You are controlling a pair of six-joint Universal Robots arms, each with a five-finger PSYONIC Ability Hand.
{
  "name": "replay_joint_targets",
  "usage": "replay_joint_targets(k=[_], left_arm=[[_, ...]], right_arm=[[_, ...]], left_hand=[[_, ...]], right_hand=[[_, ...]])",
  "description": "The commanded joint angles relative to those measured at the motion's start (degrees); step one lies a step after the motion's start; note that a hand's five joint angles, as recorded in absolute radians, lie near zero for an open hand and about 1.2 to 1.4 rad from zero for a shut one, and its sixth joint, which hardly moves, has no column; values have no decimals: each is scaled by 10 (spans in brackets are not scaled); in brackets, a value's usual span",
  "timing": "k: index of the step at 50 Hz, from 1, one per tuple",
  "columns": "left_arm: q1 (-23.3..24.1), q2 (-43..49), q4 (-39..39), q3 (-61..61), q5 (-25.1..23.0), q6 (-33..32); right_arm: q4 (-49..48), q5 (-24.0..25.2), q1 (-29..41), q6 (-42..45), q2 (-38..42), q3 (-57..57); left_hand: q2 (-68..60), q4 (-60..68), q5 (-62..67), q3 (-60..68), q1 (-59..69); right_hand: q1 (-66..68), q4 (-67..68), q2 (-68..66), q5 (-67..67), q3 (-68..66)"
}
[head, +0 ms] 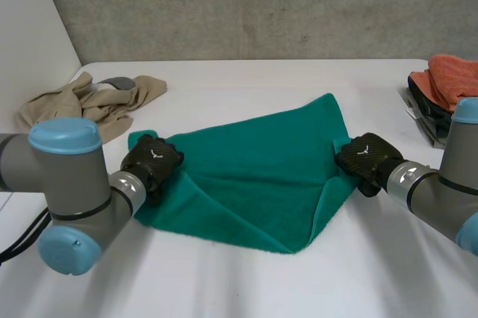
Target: Fold the laundry.
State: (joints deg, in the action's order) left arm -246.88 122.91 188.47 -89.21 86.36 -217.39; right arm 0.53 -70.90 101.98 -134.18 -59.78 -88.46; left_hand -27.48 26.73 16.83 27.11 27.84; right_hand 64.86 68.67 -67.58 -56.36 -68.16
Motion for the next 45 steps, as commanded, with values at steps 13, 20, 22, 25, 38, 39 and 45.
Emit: replay_joint_targets(k=[13,20,22,25,38,39,45], left_arm=[[25,-167,61,-48,0,81],[18,-189,16,-82,-1,97],[18,-187,10,-88,-1,98],[14,-182,9,-101,-1,99],[18,-99,22,-105,-1,98],[19,-99,26,-105,-1,99],[24,-123,52,-116,1,103]], right_arm=[[17,-8,0,3,-14,15],[69,2,0,0,-53,17],[70,4,0,0,-53,11],[71,3,1,1,-53,7],[72,4,0,3,-47,-2],[71,3,0,3,-47,-2],[71,-3,0,8,-49,7]], left_hand=[[-525,533,532,529,522],[-311,318,317,314,307],[-256,264,263,260,253],[-246,254,253,250,243],[-301,309,308,305,298],[-348,356,355,352,345],[-525,533,532,529,522]], right_hand=[[151,113,-124,-136,-118],[151,113,-124,-136,-118],[151,113,-124,-136,-118],[151,113,-124,-136,-118],[151,113,-124,-136,-118],[151,113,-124,-136,-118],[151,113,-124,-136,-118]])
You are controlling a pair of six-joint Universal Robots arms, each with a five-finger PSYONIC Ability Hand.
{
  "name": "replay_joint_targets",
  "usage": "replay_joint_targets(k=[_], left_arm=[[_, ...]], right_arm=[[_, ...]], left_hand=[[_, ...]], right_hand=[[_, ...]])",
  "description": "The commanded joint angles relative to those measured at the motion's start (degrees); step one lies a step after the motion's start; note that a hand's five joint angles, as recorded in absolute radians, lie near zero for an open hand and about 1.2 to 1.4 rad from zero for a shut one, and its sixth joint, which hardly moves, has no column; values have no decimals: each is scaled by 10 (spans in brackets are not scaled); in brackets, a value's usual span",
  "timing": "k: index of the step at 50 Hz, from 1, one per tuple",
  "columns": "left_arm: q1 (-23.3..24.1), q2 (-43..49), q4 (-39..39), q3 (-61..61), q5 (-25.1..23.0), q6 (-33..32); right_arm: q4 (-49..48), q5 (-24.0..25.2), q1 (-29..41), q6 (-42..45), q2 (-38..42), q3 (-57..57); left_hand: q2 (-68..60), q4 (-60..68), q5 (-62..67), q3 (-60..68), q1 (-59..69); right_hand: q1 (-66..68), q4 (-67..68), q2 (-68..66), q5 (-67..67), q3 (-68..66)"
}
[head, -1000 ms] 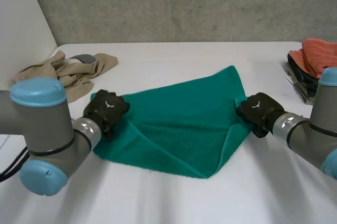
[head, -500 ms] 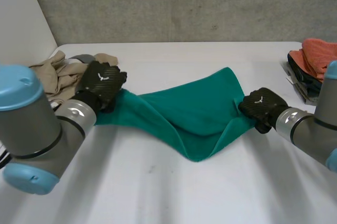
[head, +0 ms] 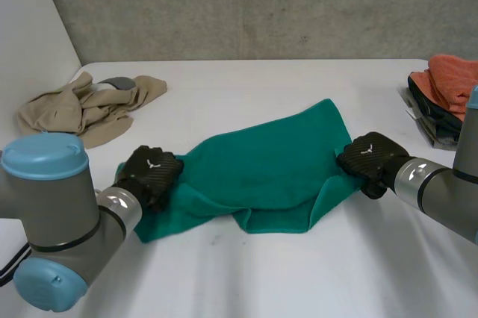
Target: Fold the laundry.
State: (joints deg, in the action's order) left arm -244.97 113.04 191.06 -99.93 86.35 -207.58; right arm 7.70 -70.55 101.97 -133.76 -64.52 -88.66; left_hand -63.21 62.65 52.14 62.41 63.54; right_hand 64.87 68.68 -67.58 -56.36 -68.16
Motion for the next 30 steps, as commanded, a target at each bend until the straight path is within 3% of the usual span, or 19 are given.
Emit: replay_joint_targets(k=[1,7,14,17,24,30], left_arm=[[5,-45,30,-6,1,8],[-5,-69,90,94,6,19],[-58,-49,227,283,14,115],[-80,-55,282,308,26,175],[-82,-44,246,270,25,203],[-78,-29,223,171,8,199]], right_arm=[[-1,-6,0,4,-2,12],[-50,-13,8,-37,1,139],[-271,-115,0,-272,9,305],[-317,-129,1,-334,6,310],[-300,-95,6,-350,4,260],[-241,-14,10,-308,9,176]], left_hand=[[-168,173,179,176,165],[-168,173,179,176,165],[-168,173,179,176,165],[-168,173,179,176,165],[-168,173,179,176,165],[-168,173,179,176,165]], right_hand=[[151,113,-124,-136,-118],[151,113,-124,-136,-118],[151,113,-124,-136,-118],[151,113,-124,-136,-118],[151,113,-124,-136,-118],[151,113,-124,-136,-118]])
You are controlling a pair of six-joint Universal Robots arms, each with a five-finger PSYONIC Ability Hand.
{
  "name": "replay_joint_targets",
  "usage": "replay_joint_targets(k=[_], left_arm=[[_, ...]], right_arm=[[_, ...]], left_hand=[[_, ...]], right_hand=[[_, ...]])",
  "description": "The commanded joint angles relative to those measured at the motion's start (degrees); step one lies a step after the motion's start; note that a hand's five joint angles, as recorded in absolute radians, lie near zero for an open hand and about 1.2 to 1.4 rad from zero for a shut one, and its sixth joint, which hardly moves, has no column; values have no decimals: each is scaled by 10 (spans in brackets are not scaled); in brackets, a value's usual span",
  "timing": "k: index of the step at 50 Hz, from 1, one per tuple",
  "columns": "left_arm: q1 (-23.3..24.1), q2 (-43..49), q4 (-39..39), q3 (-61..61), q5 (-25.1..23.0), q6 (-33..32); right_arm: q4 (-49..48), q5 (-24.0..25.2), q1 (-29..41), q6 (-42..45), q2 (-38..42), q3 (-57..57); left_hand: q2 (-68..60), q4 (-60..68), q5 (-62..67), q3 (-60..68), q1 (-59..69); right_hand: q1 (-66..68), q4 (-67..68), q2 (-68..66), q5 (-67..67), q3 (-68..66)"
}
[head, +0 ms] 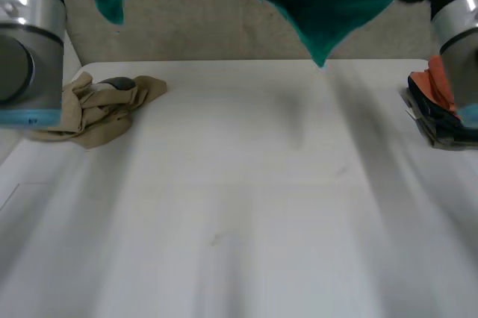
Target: Fold the laundry.
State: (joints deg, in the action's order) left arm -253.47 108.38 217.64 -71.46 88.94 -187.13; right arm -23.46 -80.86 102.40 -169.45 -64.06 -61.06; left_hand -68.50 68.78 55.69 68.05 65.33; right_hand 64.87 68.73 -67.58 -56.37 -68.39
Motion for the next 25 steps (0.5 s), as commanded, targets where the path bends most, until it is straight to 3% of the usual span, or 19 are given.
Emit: replay_joint_targets(k=[1,8,12,15,17,25], left_arm=[[7,24,-45,-126,-21,-6],[7,74,-57,-241,-32,-29],[7,74,-84,-299,-32,-77],[6,57,-110,-333,-32,-119],[10,29,-130,-351,-32,-141],[39,-7,-150,-359,-33,-156]], right_arm=[[81,96,5,58,5,-111],[163,112,6,178,47,-215],[193,112,2,252,58,-253],[198,112,-9,289,57,-268],[199,110,-17,299,56,-271],[199,111,-26,297,53,-277]], left_hand=[[-115,112,143,120,147],[-95,92,123,100,127],[-16,13,44,21,48],[112,-114,-83,-107,-80],[184,-187,-156,-179,-152],[248,-251,-220,-244,-216]], right_hand=[[151,113,-124,-136,-116],[151,113,-124,-136,-116],[151,113,-124,-136,-116],[151,113,-124,-136,-116],[151,113,-124,-136,-116],[151,113,-124,-136,-116]])
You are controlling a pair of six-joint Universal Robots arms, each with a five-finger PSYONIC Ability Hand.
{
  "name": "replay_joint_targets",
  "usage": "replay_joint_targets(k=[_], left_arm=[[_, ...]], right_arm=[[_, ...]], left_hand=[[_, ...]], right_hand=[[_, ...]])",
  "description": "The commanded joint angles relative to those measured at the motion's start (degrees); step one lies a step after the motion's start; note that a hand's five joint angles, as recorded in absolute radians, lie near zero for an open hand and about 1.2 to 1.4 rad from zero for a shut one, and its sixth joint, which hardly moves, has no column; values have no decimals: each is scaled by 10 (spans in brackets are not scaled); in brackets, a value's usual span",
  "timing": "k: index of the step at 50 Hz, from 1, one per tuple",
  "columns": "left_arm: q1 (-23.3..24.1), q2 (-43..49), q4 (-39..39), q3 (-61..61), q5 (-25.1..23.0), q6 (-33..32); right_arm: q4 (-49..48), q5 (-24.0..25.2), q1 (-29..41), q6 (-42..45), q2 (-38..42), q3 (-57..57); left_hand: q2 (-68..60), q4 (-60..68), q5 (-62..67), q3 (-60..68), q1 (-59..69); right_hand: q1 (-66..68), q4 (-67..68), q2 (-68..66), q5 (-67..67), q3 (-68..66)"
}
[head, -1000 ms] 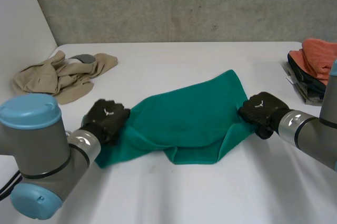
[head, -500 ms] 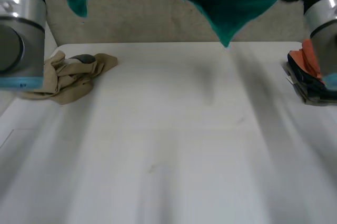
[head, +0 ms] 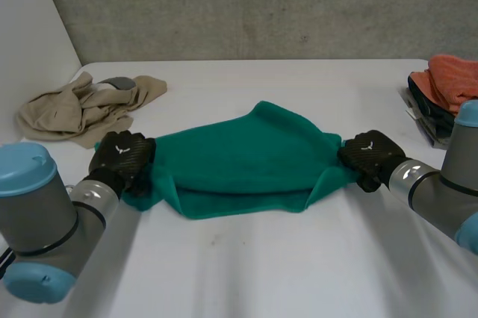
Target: Fold the laundry.
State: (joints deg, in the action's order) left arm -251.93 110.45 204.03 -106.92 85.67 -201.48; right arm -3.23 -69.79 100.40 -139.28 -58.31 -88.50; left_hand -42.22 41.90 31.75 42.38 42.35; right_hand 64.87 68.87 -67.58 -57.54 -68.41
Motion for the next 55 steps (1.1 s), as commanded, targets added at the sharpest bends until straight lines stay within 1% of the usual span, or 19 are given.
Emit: replay_joint_targets(k=[1,7,12,14,16,20,22,29,32,36,38,42,43,46,47,50,51,54,55], left_arm=[[25,-26,-14,-4,-1,-15],[31,-21,-15,-6,-1,-17],[52,-23,-16,-14,5,-17],[60,-27,-15,-17,5,-17],[68,-31,-15,-24,5,-17],[68,-69,-19,-26,6,-17],[69,-111,-26,-28,6,-17],[57,-276,-78,2,5,-8],[40,-313,-115,41,5,-2],[12,-318,-180,75,2,-1],[0,-314,-206,81,0,-3],[-16,-243,-241,76,-2,-5],[-16,-201,-241,77,-1,-7],[-17,-139,-237,87,0,-8],[-16,-99,-224,102,3,-8],[-9,-46,-189,149,4,-8],[-6,-15,-158,186,5,-8],[-1,13,-103,252,6,1],[4,24,-59,298,8,3]], right_arm=[[-3,1,-6,-5,-4,-6],[-4,1,-6,-2,-4,-16],[-5,2,-6,-1,-4,-20],[-6,1,-7,-1,-4,-20],[-6,0,-6,0,-4,-18],[1,-5,-7,3,-21,-14],[9,-9,-8,6,-44,-11],[139,-25,-35,45,-181,46],[205,-20,-56,49,-239,106],[257,-18,-57,52,-261,149],[298,-15,-57,55,-261,166],[339,-14,-57,69,-235,168],[343,-15,-57,74,-221,167],[346,-26,-49,96,-154,178],[344,-25,-49,99,-139,183],[322,-32,-45,93,-80,227],[311,-34,-44,86,-66,242],[248,-56,-25,32,-9,306],[228,-63,-17,16,0,324]], left_hand=[[-15,18,19,13,13],[-21,25,26,20,20],[-85,88,90,83,84],[-177,180,182,176,176],[-369,372,373,367,367],[-378,381,383,376,377],[-378,381,383,376,377],[-378,381,383,376,377],[-378,381,383,376,377],[-378,381,383,376,377],[-378,381,383,376,377],[-378,381,383,376,377],[-378,381,383,376,377],[-378,381,383,376,377],[-378,381,383,376,377],[-378,381,383,376,377],[-378,381,383,376,377],[-378,381,383,376,377],[-378,381,383,376,377]], right_hand=[[151,111,-124,-125,-116],[151,111,-124,-125,-116],[151,111,-124,-125,-116],[151,111,-124,-125,-116],[151,111,-124,-125,-116],[151,111,-124,-125,-116],[151,111,-124,-125,-116],[151,111,-124,-125,-116],[151,111,-124,-125,-116],[151,111,-124,-125,-116],[151,111,-124,-125,-116],[151,111,-124,-125,-116],[151,111,-124,-125,-116],[151,111,-124,-125,-116],[151,111,-124,-125,-116],[151,111,-124,-125,-116],[151,111,-124,-125,-116],[151,111,-124,-125,-116],[151,111,-124,-125,-116]])
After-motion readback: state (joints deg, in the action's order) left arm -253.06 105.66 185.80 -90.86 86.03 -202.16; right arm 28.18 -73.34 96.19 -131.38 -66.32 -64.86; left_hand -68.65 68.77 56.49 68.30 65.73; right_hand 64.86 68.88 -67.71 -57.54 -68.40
